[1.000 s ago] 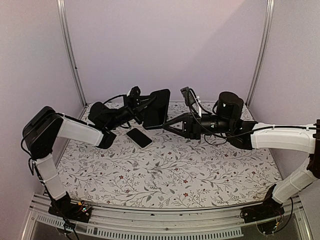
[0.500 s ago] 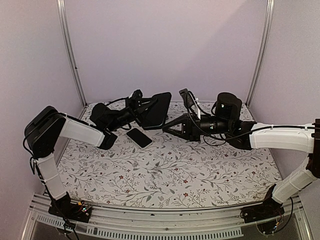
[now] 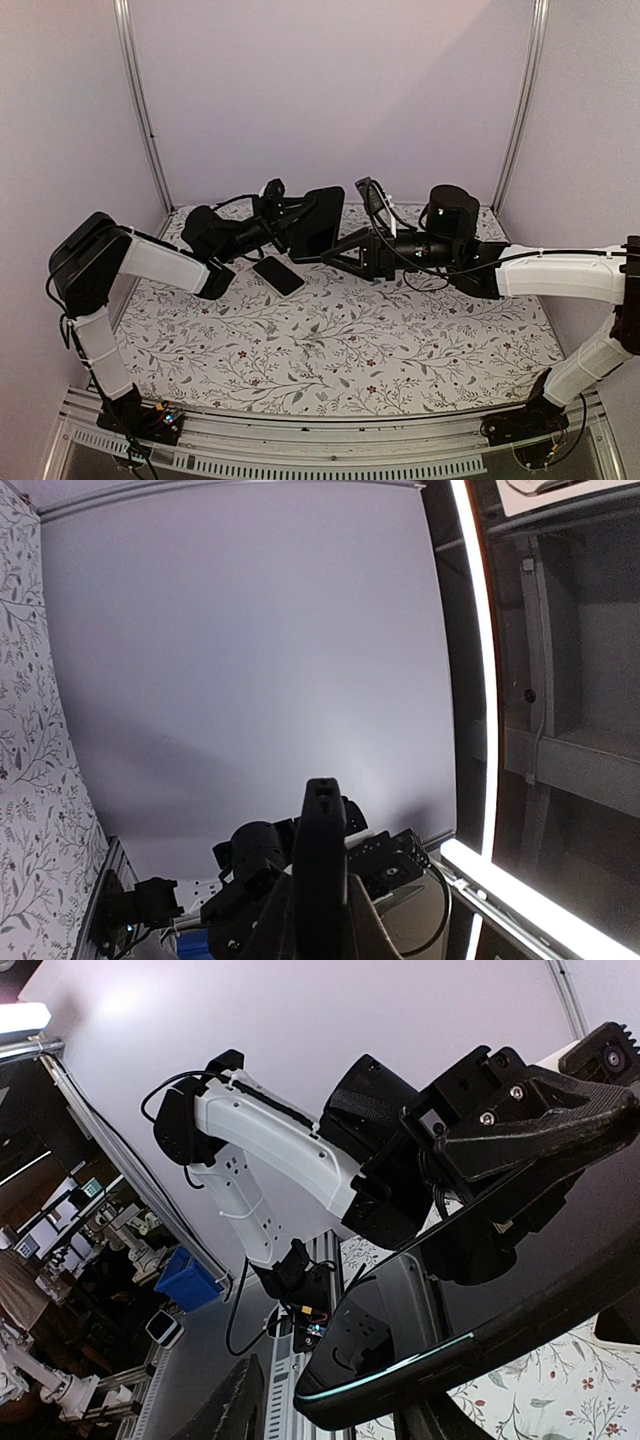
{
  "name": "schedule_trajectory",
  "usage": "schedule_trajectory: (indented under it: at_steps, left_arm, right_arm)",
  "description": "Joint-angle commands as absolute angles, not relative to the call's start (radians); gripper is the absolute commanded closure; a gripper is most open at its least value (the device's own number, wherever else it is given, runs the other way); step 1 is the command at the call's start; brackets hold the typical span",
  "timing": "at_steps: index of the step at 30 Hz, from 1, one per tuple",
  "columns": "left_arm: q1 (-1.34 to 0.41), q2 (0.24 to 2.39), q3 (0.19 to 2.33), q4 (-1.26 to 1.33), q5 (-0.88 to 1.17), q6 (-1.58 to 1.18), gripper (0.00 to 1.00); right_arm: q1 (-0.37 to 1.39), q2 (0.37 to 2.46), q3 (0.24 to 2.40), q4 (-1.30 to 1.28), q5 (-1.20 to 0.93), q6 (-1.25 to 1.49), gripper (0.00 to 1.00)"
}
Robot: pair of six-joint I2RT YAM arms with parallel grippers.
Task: Take the phone out of the phone case
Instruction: Remove the bottom right corner of the phone case from the phone.
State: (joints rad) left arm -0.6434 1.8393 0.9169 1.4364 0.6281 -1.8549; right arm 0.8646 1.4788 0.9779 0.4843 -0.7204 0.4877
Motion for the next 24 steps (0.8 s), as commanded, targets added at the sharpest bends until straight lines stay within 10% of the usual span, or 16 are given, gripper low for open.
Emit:
schedule_trajectory:
  at_steps: [1,9,24]
  left_arm:
    - [-0.657,1.809,0.927,1.424,0.653,-1.785,1.00]
    - [-0.663,1.830,0.950,1.409,0.674,-1.818,1.00]
    - [-0.678,1.820,0.945,1.298,0.699,-1.783,1.00]
  right_arm:
    - [0.869,1.470,1.026,0.520,-0.683,0.511,0.60]
    - [0.879,1.463,1.051,0.510,-0.699,0.452,0.90]
    - [0.885,1.478,1.124,0.497,-0.705,0.379,0.80]
